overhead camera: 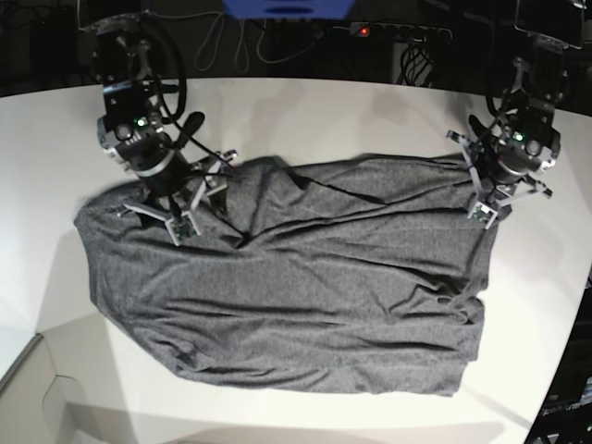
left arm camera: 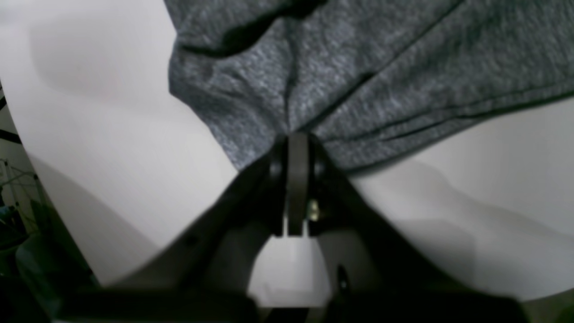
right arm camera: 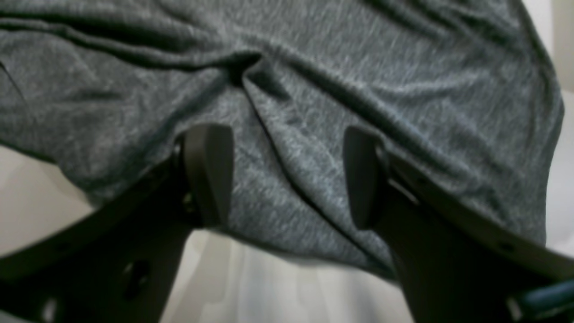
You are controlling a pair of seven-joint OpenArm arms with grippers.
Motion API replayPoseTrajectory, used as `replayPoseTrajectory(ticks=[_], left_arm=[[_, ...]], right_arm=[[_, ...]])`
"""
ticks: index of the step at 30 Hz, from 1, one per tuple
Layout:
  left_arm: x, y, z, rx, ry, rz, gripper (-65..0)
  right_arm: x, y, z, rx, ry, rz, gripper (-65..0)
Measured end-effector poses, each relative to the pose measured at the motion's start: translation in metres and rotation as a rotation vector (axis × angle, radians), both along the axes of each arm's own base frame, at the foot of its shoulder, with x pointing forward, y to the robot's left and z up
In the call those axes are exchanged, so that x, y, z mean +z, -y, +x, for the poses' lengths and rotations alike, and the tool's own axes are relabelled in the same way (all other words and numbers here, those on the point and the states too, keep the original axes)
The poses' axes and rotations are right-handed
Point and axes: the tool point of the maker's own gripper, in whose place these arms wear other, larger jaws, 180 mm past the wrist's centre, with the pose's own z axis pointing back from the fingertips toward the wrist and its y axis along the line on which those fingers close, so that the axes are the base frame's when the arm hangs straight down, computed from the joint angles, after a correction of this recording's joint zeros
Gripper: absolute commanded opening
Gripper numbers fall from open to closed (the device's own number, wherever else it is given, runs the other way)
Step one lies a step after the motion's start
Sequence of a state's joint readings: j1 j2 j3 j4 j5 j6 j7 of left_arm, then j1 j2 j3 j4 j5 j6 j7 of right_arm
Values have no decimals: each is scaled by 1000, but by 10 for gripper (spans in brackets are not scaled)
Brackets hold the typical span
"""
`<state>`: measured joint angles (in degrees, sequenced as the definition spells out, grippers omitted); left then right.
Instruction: Layout the t-shirt on the table in an organized manner, then fold the t-shirt properly
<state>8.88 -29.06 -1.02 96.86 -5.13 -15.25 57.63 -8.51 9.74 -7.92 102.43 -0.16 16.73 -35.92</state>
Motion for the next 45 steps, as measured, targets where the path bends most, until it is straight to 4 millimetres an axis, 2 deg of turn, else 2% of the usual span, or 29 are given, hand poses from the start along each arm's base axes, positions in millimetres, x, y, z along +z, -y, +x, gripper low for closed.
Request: replayPoseTrajectory(ticks=[2, 4, 9, 12, 18, 22, 35, 40, 45], left_arm=[[0, 0, 0, 0, 1, 0, -635], [0, 0, 0, 0, 0, 0, -590], [0, 0, -1, 0, -1, 0, -364], [1, 3, -5, -12, -1, 3, -268], [21, 1, 6, -44, 70, 83, -260], [19, -2, -3, -51, 56, 117, -257], [23, -2, 0, -56, 70, 125, -255], [23, -3, 0, -56, 71, 131, -215], [24, -3, 0, -56, 71, 131, -213]], right_arm=[[-1, 1, -1, 0, -3, -3, -257], [0, 1, -1, 0, -1, -2, -257], [-1, 1, -1, 0, -2, -2, -258], [-1, 1, -1, 0, -2, -2, -258], [0, 0, 0, 0, 1, -1, -256], [-1, 1, -1, 0, -2, -2, -255], [-1, 1, -1, 0, -2, -2, -254], [-1, 1, -1, 0, -2, -2, -254], [-1, 1, -1, 0, -2, -2, -254]])
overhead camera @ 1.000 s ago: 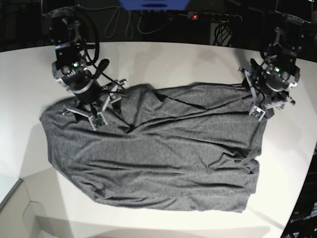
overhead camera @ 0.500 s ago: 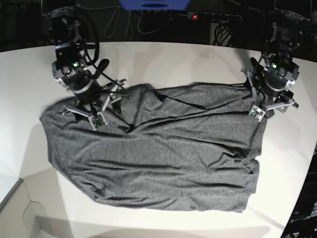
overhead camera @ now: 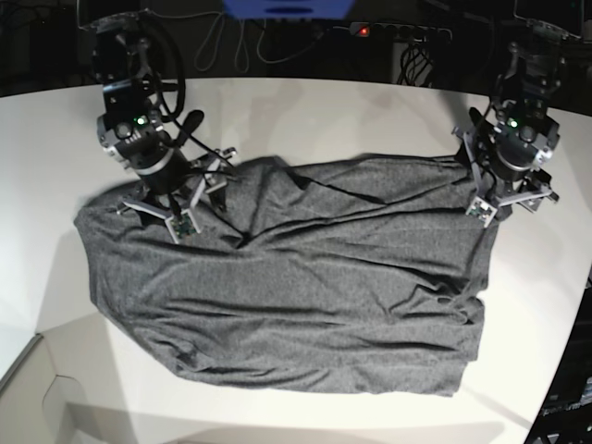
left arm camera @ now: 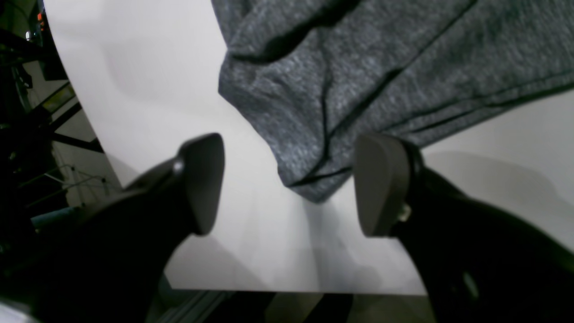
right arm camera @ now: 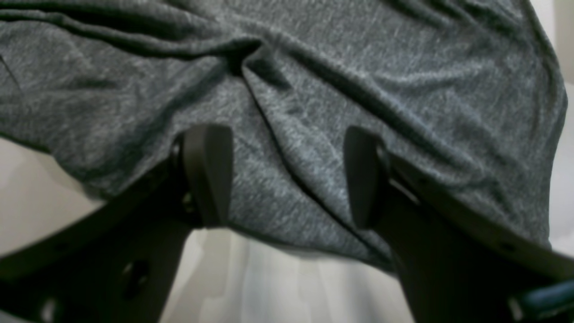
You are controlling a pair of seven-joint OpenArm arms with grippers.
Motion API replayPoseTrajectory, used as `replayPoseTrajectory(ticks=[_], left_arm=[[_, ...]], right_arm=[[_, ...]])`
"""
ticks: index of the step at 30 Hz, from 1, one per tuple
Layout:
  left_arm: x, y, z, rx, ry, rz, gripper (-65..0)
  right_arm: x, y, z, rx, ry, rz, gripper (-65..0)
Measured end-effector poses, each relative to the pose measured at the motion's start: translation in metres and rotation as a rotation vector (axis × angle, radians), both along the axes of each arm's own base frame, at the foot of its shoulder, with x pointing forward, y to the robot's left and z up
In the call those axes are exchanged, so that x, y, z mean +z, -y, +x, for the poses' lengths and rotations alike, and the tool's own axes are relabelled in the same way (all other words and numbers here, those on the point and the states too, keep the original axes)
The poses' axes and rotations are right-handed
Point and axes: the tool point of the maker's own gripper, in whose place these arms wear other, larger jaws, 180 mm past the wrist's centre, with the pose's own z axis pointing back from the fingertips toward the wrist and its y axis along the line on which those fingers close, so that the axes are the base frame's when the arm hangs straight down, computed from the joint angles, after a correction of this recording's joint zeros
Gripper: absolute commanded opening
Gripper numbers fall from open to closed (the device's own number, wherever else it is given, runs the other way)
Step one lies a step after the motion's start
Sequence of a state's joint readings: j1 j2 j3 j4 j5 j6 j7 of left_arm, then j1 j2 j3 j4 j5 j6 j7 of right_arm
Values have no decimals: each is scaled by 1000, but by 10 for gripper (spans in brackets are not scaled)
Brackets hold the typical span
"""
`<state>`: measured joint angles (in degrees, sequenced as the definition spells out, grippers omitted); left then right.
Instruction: Layout the t-shirt on the table in an organized manner, then fold the t-shirt properly
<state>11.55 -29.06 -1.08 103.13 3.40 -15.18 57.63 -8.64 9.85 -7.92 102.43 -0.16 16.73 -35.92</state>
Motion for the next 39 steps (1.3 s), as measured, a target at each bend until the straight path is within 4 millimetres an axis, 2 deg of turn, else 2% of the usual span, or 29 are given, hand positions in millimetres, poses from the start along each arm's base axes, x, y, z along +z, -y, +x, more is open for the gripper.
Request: replayPoseTrajectory(ticks=[6, 13, 39], left_arm=[[6, -14, 2, -1, 17, 105, -212], [2, -13, -2, -7, 11, 105, -212], [2, -14, -2, -7, 10, 108, -211]], right_arm=[[0, 3, 0, 1, 0, -10, -254], [-5, 3, -6, 1, -17, -10, -254], [-4, 3, -5, 1, -14, -10, -253]])
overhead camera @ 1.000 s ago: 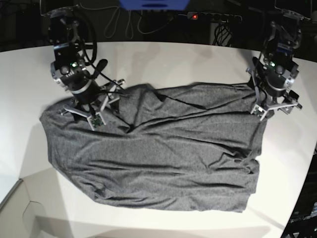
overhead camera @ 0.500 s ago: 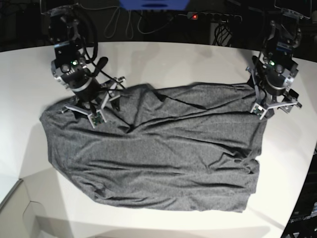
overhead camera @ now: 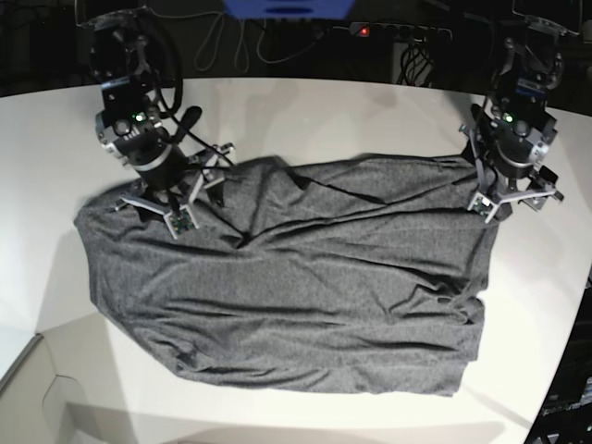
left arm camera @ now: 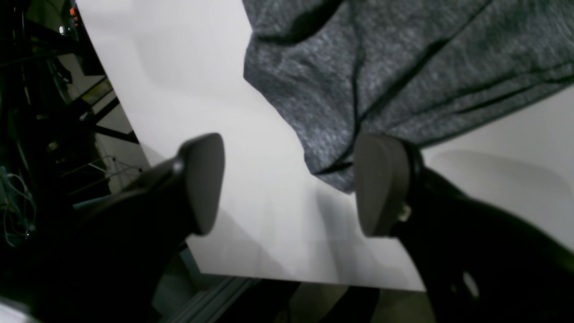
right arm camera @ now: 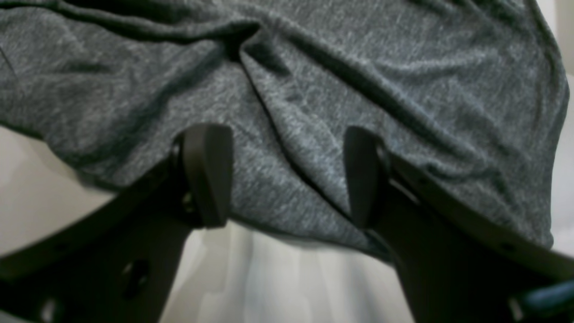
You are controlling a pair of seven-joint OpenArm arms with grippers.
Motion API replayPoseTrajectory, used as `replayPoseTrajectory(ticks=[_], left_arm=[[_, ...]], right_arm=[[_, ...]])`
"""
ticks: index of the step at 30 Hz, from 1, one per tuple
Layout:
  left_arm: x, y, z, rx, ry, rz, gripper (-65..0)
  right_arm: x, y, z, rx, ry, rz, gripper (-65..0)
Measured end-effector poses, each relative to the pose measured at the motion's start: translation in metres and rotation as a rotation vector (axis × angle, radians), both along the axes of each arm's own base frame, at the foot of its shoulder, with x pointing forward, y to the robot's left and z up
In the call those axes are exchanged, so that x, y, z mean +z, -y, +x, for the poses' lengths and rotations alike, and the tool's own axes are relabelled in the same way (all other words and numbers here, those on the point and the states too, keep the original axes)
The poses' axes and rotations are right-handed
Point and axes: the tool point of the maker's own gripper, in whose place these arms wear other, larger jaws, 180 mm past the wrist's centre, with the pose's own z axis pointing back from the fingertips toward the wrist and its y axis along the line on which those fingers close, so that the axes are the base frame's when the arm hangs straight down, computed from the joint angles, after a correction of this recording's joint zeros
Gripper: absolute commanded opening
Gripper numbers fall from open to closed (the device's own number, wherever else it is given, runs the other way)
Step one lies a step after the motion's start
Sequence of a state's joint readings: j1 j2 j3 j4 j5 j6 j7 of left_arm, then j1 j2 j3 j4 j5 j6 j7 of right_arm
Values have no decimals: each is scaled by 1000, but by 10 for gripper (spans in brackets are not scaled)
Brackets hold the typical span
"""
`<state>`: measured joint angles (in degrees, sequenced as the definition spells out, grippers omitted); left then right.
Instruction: Layout the t-shirt on the table in an organized manner, then fold the t-shirt properly
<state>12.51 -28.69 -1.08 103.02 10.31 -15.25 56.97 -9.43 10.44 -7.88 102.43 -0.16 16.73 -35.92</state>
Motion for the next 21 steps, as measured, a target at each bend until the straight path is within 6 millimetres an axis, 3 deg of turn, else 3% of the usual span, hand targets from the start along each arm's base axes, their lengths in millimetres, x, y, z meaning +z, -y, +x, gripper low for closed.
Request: replayPoseTrajectory(ticks=[9, 14, 21], left_arm=[[-1, -2, 0, 1, -3, 5, -210], [-14, -11, -7, 25, -47, 16, -141], [-14, -11, -6, 23, -44, 14, -135]], right_arm=[[0, 0, 0, 0, 0, 0, -253], [0, 0, 0, 0, 0, 0, -253], [-3, 0, -4, 0, -11, 0, -253]])
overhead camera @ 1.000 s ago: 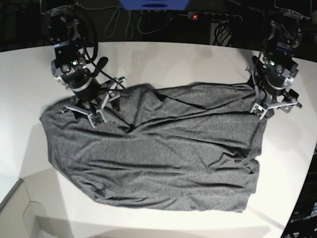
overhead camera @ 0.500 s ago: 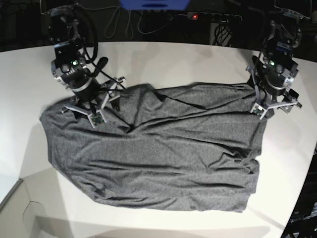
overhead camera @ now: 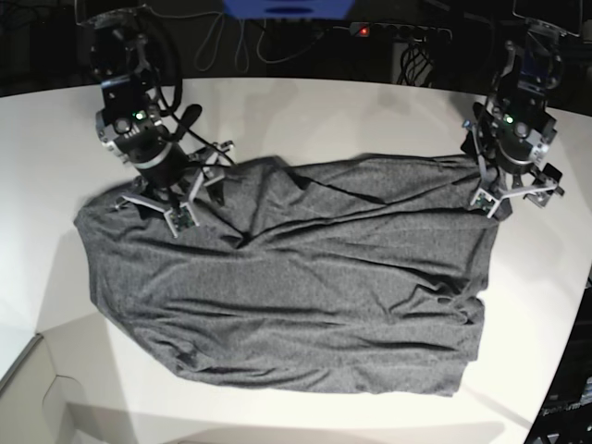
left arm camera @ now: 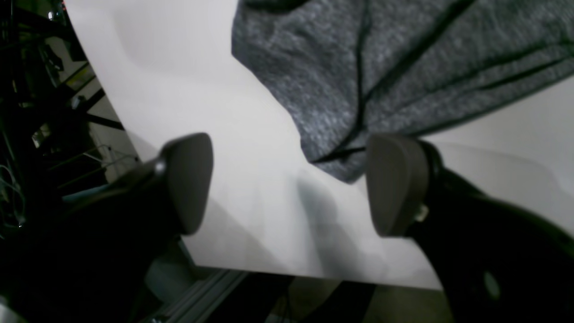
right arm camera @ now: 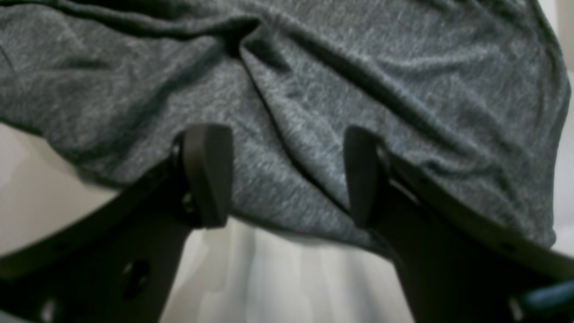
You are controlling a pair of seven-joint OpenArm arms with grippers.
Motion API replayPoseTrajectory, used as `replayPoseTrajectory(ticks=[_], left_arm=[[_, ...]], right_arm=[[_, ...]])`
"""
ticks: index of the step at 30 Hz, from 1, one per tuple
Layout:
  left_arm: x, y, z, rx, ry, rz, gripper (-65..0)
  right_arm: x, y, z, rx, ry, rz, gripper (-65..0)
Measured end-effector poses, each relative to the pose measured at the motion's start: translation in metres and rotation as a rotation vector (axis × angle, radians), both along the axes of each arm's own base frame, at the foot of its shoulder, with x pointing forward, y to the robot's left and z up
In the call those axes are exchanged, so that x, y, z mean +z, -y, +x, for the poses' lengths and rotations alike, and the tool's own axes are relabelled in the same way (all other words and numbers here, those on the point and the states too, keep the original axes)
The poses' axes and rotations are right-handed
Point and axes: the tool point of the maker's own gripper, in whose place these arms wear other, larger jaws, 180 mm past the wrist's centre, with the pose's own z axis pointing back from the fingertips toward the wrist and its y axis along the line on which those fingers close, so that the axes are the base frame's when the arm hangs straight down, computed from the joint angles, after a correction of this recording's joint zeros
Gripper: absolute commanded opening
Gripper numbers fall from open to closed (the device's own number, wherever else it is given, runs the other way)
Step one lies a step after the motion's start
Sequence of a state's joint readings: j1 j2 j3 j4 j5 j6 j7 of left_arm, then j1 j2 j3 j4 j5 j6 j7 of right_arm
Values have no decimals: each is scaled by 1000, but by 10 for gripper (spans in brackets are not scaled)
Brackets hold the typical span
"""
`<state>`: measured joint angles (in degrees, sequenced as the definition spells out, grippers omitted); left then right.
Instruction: Layout the t-shirt on the table in an organized manner, then fold the t-shirt properly
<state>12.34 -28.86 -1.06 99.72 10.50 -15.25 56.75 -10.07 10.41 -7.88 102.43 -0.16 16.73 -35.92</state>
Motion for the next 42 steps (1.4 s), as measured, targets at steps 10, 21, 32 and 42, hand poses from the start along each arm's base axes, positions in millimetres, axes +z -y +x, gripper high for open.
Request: replayPoseTrajectory(ticks=[10, 21, 32, 42], left_arm=[[1, 19, 1, -92, 5, -17, -134], [-25, 19, -14, -139, -98, -25, -135], [-34, 10, -3, -133, -53, -54, -200], [-44, 11, 0, -106, -70, -58, -412]], right_arm=[[1, 0, 1, 0, 3, 0, -253], [1, 0, 2, 0, 6, 1, -253], [0, -3, -1, 8, -1, 2, -252], [7, -17, -15, 133, 33, -35, -233]])
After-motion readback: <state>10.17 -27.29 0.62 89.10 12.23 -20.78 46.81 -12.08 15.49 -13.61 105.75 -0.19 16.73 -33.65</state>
